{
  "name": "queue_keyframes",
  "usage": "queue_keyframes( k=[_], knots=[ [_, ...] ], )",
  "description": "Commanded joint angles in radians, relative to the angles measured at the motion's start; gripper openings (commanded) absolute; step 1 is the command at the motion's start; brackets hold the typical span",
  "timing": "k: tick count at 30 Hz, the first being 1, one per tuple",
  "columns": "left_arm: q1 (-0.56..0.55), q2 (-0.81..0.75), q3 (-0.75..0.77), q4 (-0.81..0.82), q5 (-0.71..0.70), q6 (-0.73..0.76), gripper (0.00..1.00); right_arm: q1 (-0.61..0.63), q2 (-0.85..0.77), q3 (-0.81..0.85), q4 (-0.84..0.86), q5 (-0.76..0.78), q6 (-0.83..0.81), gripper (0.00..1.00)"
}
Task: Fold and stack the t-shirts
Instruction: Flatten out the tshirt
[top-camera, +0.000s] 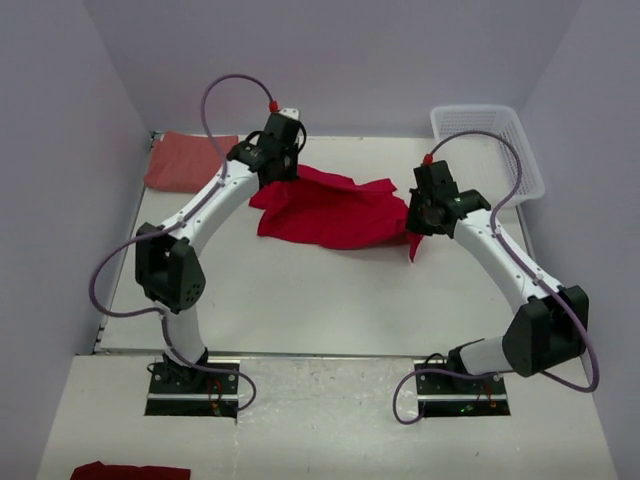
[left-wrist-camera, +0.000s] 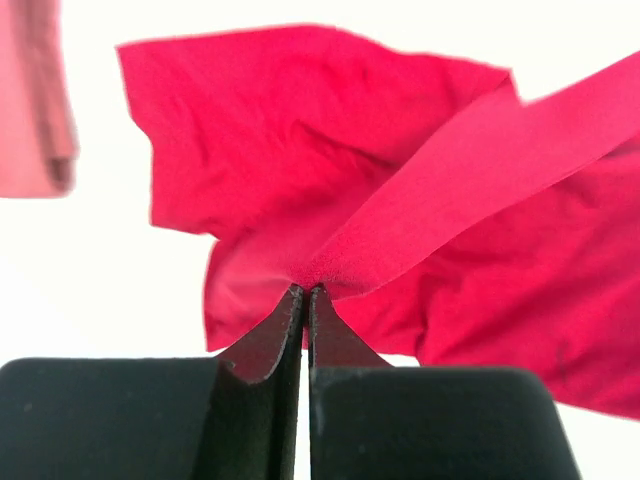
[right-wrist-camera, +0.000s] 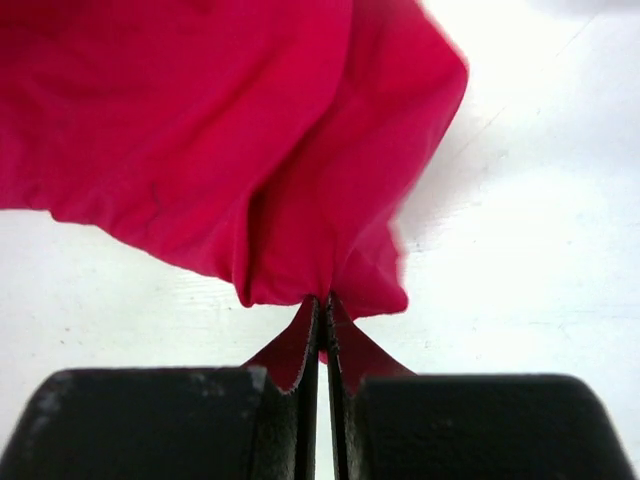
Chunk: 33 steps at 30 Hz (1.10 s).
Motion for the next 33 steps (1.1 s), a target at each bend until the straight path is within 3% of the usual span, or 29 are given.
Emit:
queue_keyframes(
  k=[1, 12, 17, 23, 29, 33],
  knots=[
    [0.012, -0.125, 0.031, -0.062, -0.038, 0.044, 0.0, 0.004, -0.019, 0.101, -0.089, 0.052, -0.029, 0.0],
    [0.03, -0.383, 0.069, -0.139, -0.209, 0.064, 0.0, -0.008, -0.068, 0.357, -0.23, 0.258, -0.053, 0.0],
    [0.03, -0.579, 0.097, -0.142, -0.262, 0.101, 0.0, -0.001, -0.157, 0.468, -0.212, 0.237, -0.114, 0.0],
    [0.029, -0.779, 0.167, -0.053, -0.171, 0.209, 0.0, 0.013, -0.286, 0.563, -0.166, 0.154, -0.222, 0.0],
    [0.029, -0.872, 0.301, -0.021, -0.102, 0.257, 0.0, 0.022, -0.336, 0.696, -0.178, 0.036, -0.297, 0.0],
    [0.029, -0.905, 0.322, -0.019, 0.032, 0.23, 0.0, 0.024, -0.367, 0.777, -0.189, -0.035, -0.32, 0.0]
  ],
)
